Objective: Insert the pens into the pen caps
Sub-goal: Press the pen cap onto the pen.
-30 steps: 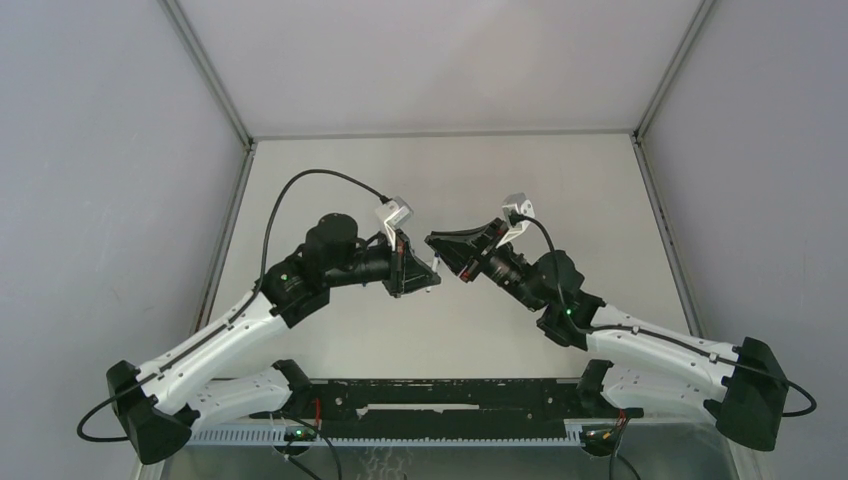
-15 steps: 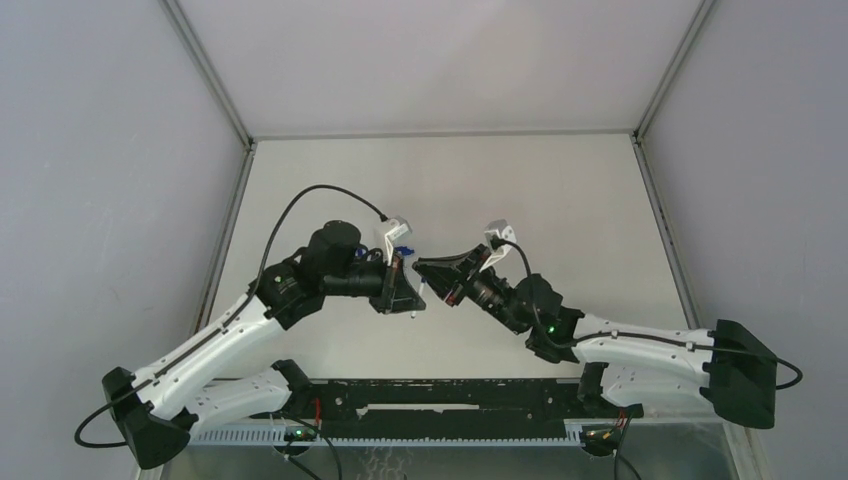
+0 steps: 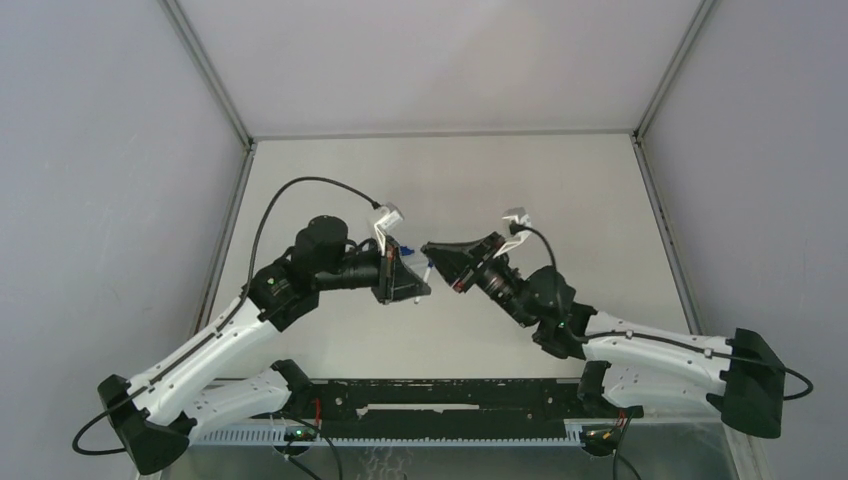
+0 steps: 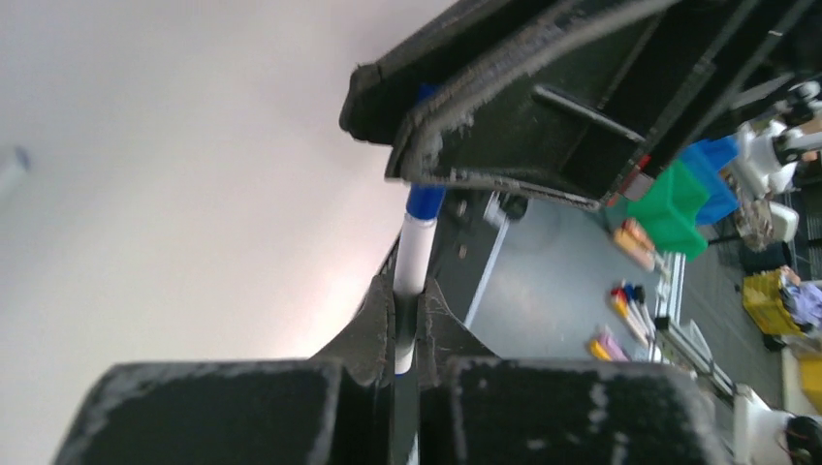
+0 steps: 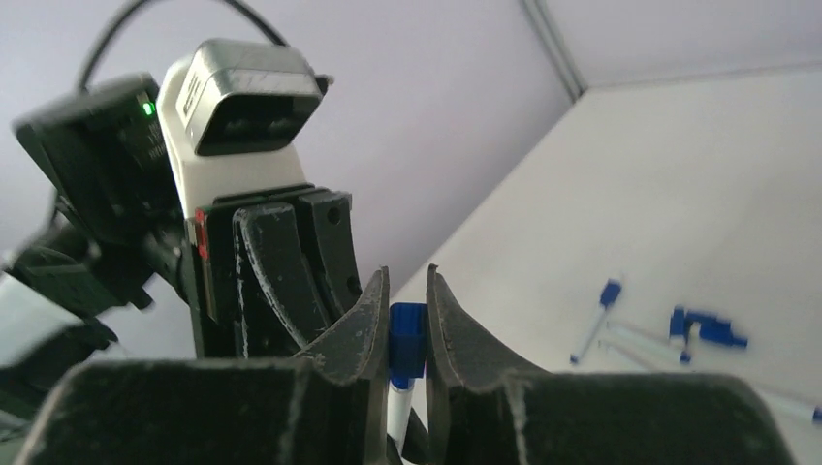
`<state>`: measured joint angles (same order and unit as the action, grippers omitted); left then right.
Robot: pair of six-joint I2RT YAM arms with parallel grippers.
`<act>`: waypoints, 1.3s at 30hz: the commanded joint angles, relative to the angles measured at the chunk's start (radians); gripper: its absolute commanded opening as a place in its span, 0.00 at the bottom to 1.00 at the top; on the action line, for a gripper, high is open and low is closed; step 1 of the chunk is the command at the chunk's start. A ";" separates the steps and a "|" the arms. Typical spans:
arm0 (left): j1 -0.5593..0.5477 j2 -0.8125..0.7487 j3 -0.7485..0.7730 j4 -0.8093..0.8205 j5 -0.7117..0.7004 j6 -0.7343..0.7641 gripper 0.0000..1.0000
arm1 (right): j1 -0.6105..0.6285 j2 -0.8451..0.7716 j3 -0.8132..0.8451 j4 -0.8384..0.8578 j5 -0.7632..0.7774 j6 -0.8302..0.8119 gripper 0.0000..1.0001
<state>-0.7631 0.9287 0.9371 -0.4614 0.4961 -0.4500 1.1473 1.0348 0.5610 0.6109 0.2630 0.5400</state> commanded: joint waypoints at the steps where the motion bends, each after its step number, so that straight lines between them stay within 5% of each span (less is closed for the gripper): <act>1: 0.099 -0.060 0.129 0.891 -0.151 -0.064 0.00 | -0.017 -0.018 -0.004 -0.439 -0.365 -0.016 0.00; 8: 0.076 -0.053 0.120 0.842 -0.024 -0.006 0.00 | -0.141 -0.029 0.232 -0.493 -0.398 -0.128 0.12; 19: -0.034 -0.047 0.160 0.636 -0.043 0.181 0.00 | -0.204 -0.042 0.476 -0.506 -0.469 -0.191 0.28; 30: -0.036 -0.097 0.111 0.670 -0.079 0.194 0.00 | -0.212 -0.160 0.502 -0.490 -0.552 -0.254 0.47; 39: -0.036 -0.188 0.146 0.665 -0.009 0.221 0.00 | -0.208 -0.262 0.459 -0.549 -0.680 -0.361 0.47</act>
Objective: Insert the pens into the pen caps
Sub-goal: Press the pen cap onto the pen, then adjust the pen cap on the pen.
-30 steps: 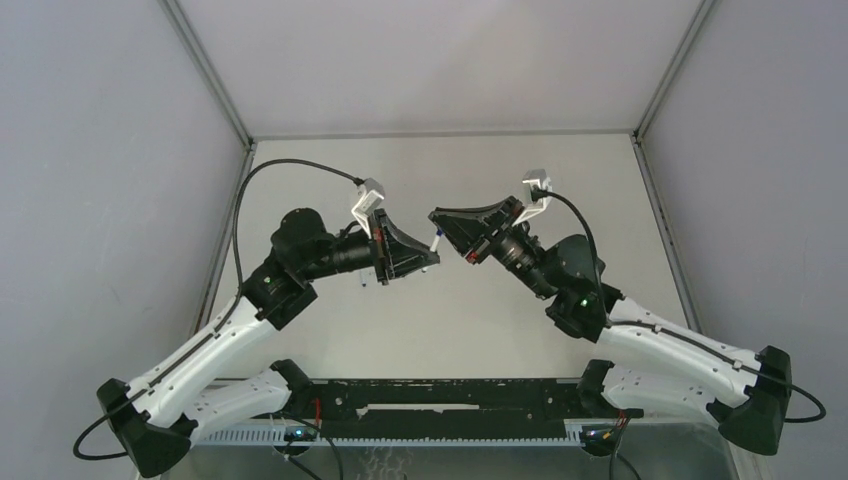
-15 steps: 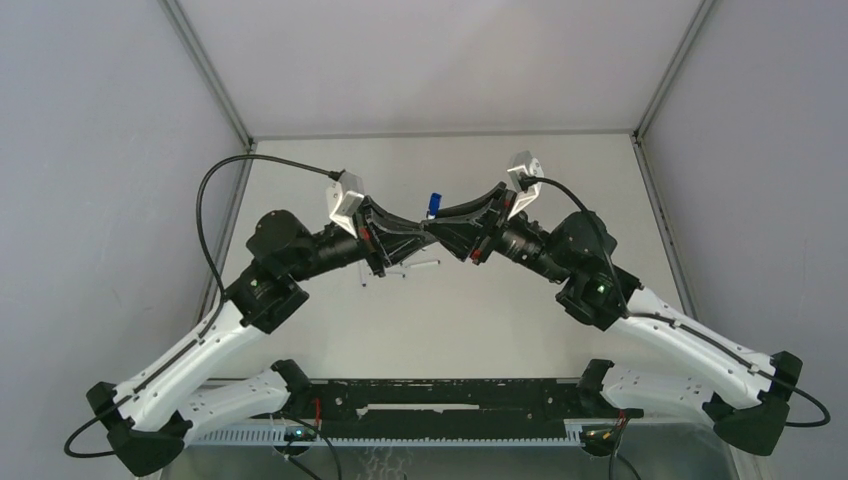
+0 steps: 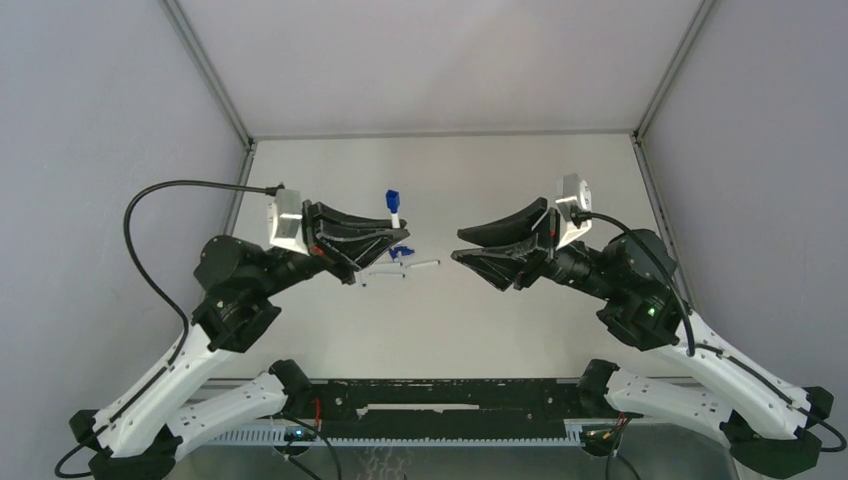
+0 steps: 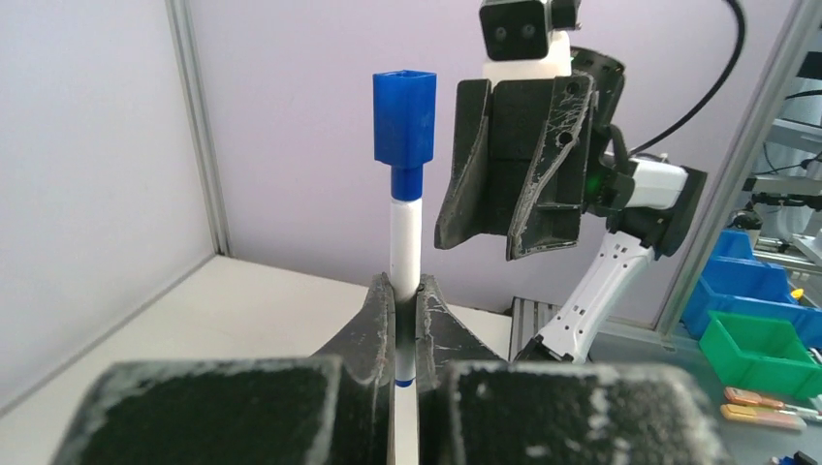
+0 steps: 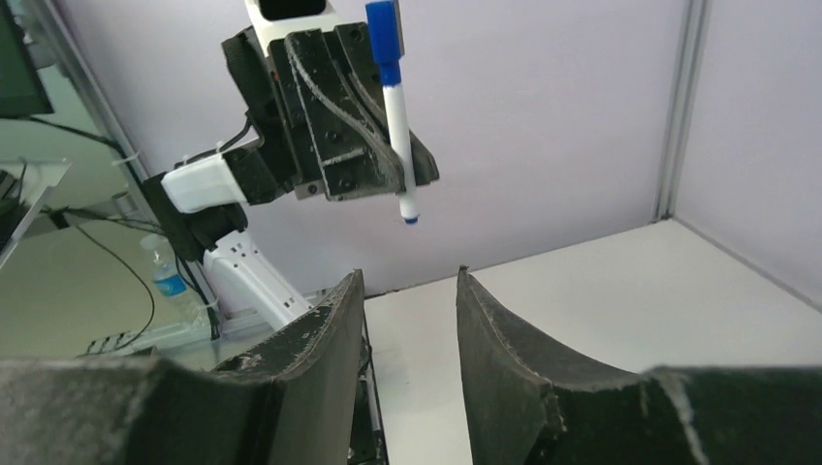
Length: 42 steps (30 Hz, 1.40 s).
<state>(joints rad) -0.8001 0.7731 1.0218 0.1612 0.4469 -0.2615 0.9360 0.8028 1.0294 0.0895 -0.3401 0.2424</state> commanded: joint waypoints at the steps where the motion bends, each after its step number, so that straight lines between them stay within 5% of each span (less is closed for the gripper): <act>1: 0.000 -0.042 0.066 0.041 0.048 0.032 0.00 | 0.003 -0.037 -0.015 -0.031 -0.083 -0.064 0.47; 19: 0.000 -0.078 0.044 0.079 0.053 -0.035 0.00 | 0.038 -0.064 -0.041 -0.035 0.001 -0.069 0.47; 23: 0.000 -0.071 0.043 0.073 0.020 -0.052 0.00 | 0.051 -0.062 -0.037 0.035 0.137 -0.061 0.47; 32: 0.000 0.015 0.129 -0.153 -0.155 -0.071 0.00 | 0.090 0.064 0.188 -0.065 0.419 -0.057 0.55; 42: -0.009 0.103 0.149 -0.254 -0.098 -0.083 0.00 | 0.045 0.193 0.394 -0.218 0.414 0.053 0.59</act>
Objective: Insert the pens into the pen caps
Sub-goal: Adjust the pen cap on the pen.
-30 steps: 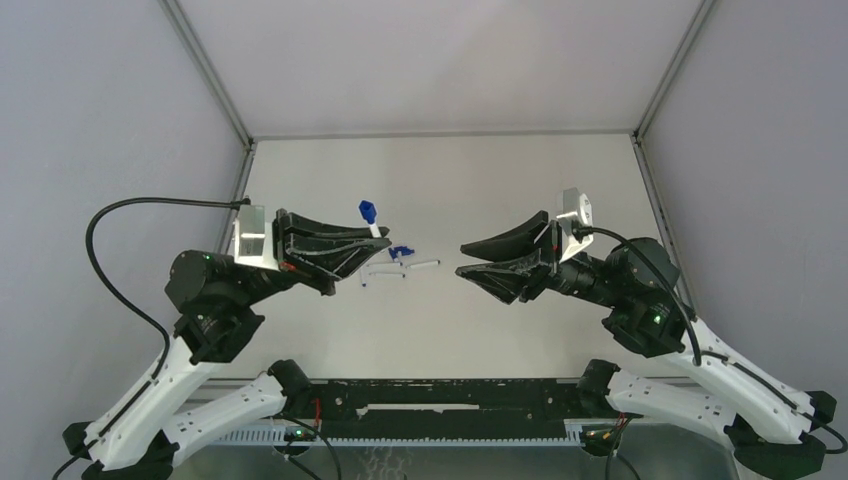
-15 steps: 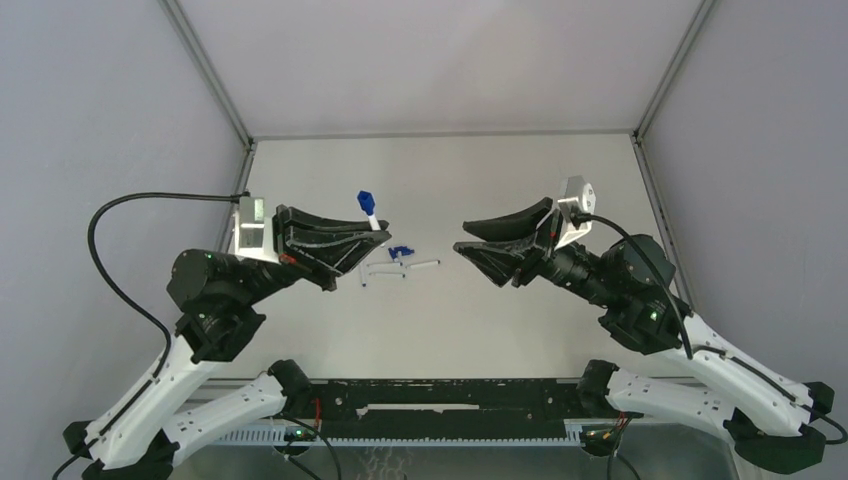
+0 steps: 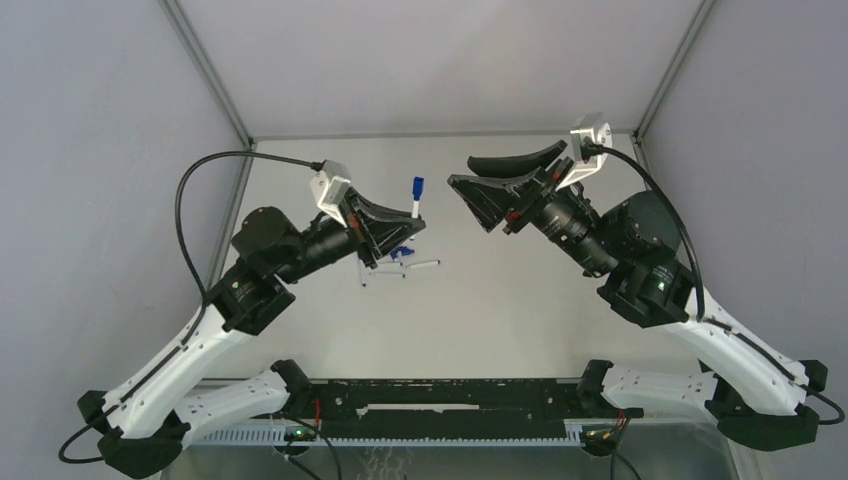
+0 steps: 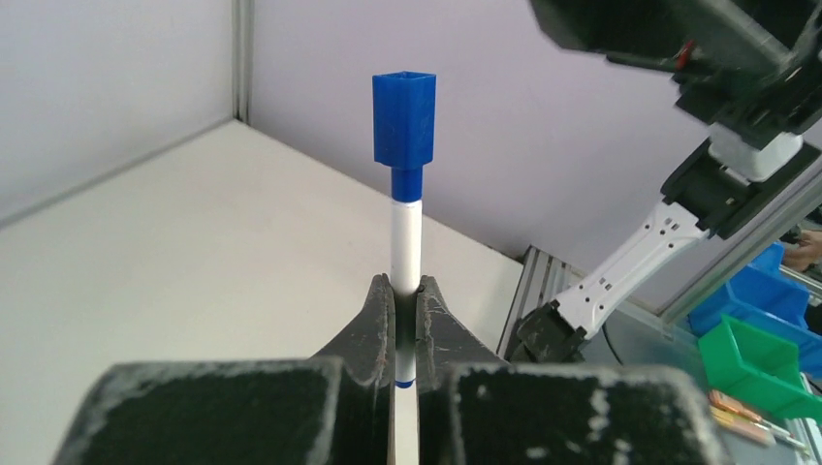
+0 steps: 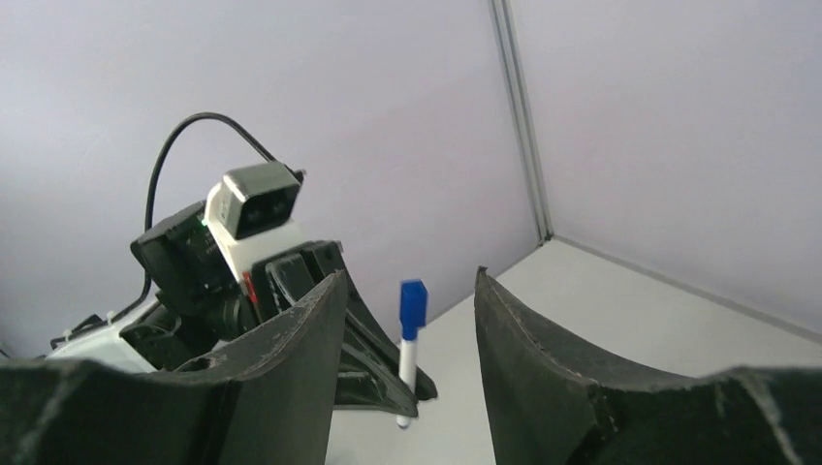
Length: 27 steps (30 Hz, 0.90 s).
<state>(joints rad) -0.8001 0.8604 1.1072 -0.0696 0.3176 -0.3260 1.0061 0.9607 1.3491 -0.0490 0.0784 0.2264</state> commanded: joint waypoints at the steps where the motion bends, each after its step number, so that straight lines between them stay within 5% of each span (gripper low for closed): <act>1: -0.013 0.022 0.061 -0.024 0.041 -0.019 0.00 | -0.038 0.051 0.098 -0.110 -0.023 0.084 0.59; 11: -0.031 0.045 0.054 -0.002 0.099 -0.016 0.00 | -0.132 0.132 0.147 -0.208 -0.281 0.184 0.58; 27: -0.034 0.037 0.048 0.008 0.091 -0.022 0.00 | -0.141 0.157 0.143 -0.257 -0.322 0.193 0.46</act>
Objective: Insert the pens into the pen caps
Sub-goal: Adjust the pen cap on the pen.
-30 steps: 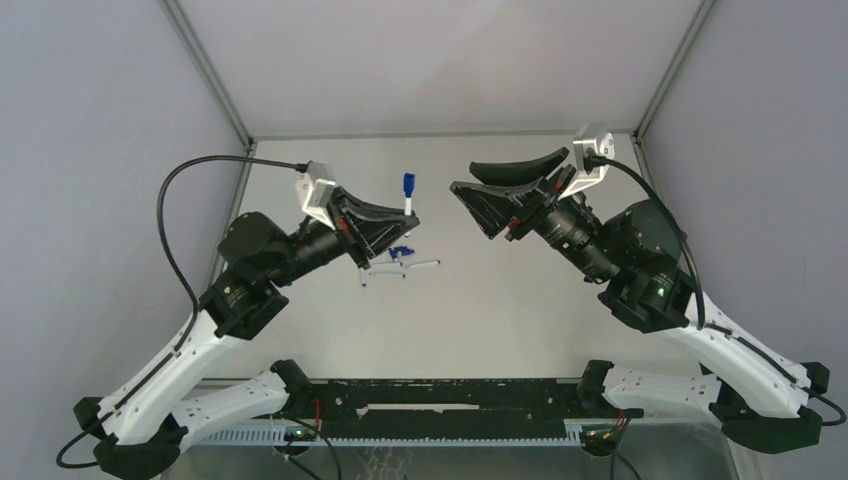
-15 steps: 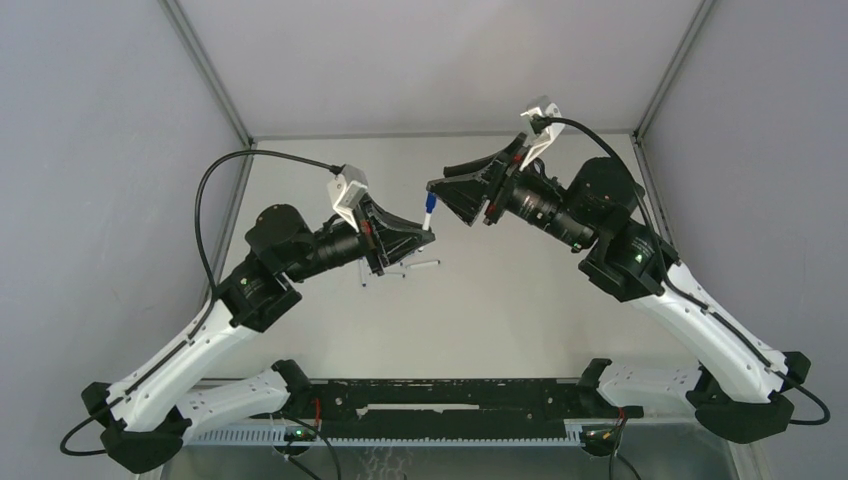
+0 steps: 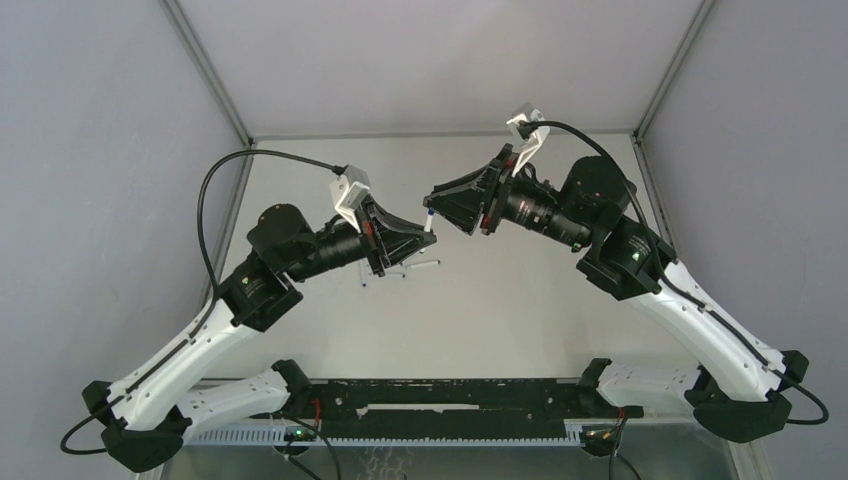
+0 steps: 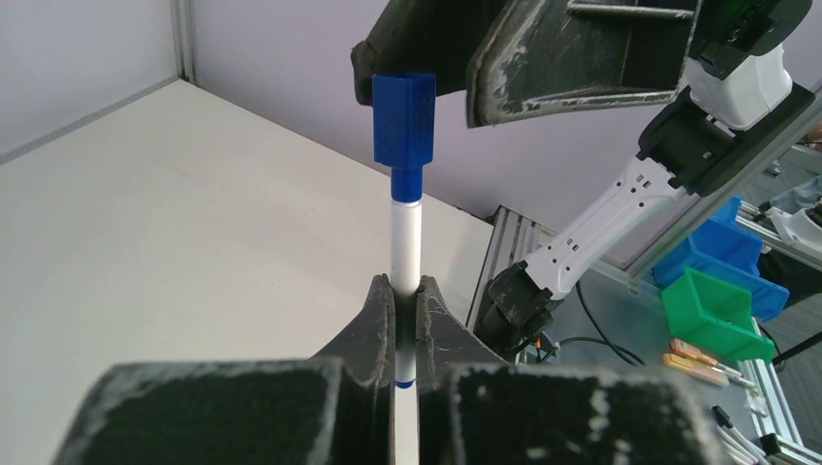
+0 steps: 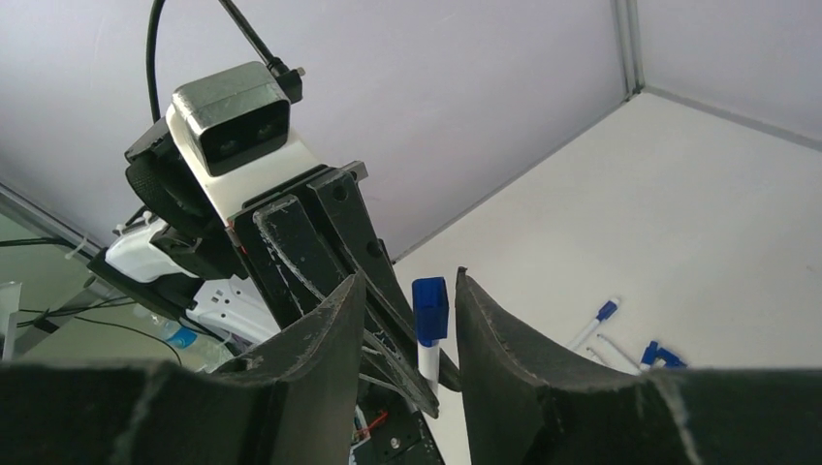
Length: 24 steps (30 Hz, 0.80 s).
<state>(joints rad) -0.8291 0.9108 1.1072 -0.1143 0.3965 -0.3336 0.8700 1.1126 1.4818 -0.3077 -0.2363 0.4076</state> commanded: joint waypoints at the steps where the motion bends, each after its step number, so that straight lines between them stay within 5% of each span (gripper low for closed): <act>1: -0.004 -0.012 0.048 0.053 0.015 -0.015 0.00 | -0.005 0.007 0.011 0.002 -0.011 0.012 0.45; 12: -0.007 -0.013 0.045 0.058 0.019 -0.018 0.00 | -0.010 0.001 -0.010 0.027 -0.016 0.024 0.21; 24: -0.006 -0.018 0.041 0.061 0.022 -0.015 0.00 | -0.049 -0.030 -0.062 0.096 -0.025 0.091 0.13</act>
<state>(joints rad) -0.8291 0.9092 1.1072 -0.1101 0.4004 -0.3408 0.8391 1.1103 1.4387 -0.2684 -0.2569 0.4500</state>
